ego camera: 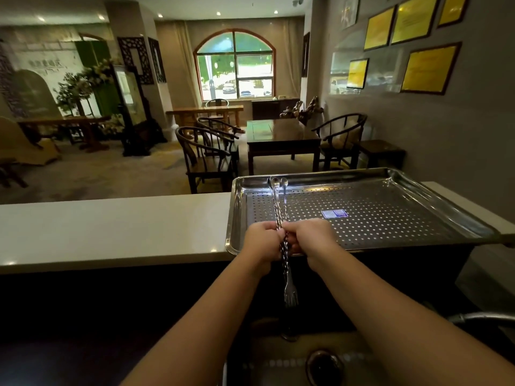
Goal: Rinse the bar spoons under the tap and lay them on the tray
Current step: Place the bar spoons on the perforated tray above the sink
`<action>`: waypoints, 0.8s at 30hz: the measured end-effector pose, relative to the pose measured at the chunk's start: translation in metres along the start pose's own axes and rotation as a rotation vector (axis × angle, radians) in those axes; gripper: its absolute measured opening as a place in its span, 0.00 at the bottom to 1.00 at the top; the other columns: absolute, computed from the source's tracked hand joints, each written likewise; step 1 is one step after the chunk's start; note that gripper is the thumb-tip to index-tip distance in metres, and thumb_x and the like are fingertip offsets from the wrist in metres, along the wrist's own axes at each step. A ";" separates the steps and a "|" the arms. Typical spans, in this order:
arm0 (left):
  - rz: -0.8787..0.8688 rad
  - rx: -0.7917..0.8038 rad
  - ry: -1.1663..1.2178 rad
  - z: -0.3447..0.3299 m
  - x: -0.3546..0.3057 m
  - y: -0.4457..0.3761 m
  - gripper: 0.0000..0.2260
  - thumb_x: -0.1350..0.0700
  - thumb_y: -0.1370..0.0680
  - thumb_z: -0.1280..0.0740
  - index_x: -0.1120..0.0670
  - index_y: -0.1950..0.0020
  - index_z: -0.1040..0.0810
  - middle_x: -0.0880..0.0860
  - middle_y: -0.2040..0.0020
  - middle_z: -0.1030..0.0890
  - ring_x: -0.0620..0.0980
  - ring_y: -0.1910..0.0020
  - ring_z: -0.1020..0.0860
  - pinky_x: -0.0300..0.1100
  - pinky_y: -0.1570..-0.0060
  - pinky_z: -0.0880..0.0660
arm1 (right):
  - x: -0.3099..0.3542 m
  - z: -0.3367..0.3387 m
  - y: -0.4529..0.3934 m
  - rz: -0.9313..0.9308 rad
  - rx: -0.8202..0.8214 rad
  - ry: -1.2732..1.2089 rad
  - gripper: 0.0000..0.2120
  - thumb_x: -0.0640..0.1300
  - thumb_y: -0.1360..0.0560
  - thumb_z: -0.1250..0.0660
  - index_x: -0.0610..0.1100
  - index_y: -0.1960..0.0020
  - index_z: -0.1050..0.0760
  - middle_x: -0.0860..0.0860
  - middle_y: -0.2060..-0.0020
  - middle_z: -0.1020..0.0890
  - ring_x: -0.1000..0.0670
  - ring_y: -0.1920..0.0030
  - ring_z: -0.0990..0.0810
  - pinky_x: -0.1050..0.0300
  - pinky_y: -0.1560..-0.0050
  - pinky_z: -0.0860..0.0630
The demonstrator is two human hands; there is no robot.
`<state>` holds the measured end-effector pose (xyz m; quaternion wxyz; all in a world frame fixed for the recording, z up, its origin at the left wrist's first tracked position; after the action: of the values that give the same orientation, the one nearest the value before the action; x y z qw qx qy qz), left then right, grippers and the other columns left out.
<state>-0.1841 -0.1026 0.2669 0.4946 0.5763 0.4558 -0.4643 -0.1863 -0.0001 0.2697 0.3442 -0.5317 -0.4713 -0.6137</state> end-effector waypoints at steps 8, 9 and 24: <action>0.128 -0.059 0.065 0.006 -0.005 -0.031 0.06 0.67 0.20 0.41 0.65 0.45 0.27 0.62 0.58 0.22 0.52 0.68 0.20 0.45 0.69 0.19 | 0.019 -0.007 -0.050 -0.023 0.001 0.125 0.03 0.37 0.30 0.29 0.37 0.62 0.20 0.47 0.74 0.22 0.52 0.77 0.29 0.60 0.76 0.33; 0.138 -0.075 0.084 0.007 -0.006 -0.034 0.08 0.67 0.20 0.41 0.66 0.43 0.28 0.61 0.58 0.23 0.52 0.69 0.20 0.45 0.69 0.19 | 0.022 -0.007 -0.059 -0.034 0.008 0.130 0.04 0.37 0.29 0.29 0.37 0.63 0.20 0.48 0.75 0.23 0.52 0.77 0.30 0.59 0.76 0.34; 0.192 -0.106 0.157 0.012 -0.003 -0.052 0.09 0.67 0.20 0.41 0.65 0.41 0.30 0.58 0.60 0.23 0.52 0.65 0.20 0.45 0.68 0.19 | -0.002 -0.035 -0.127 0.049 -0.068 0.776 0.07 0.43 0.25 0.32 0.39 0.52 0.19 0.45 0.58 0.18 0.47 0.61 0.21 0.61 0.72 0.34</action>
<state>-0.2373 -0.1101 0.2616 0.5295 0.6248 0.4596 -0.3435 -0.3151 0.0068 0.2408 0.4938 -0.2823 -0.2726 -0.7760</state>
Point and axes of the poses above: each hand's wrist, its own y-axis away from the middle knuckle, its own z-axis out of the back of the hand, x = y × z, the point moved 2 cm from there along -y, towards the middle knuckle
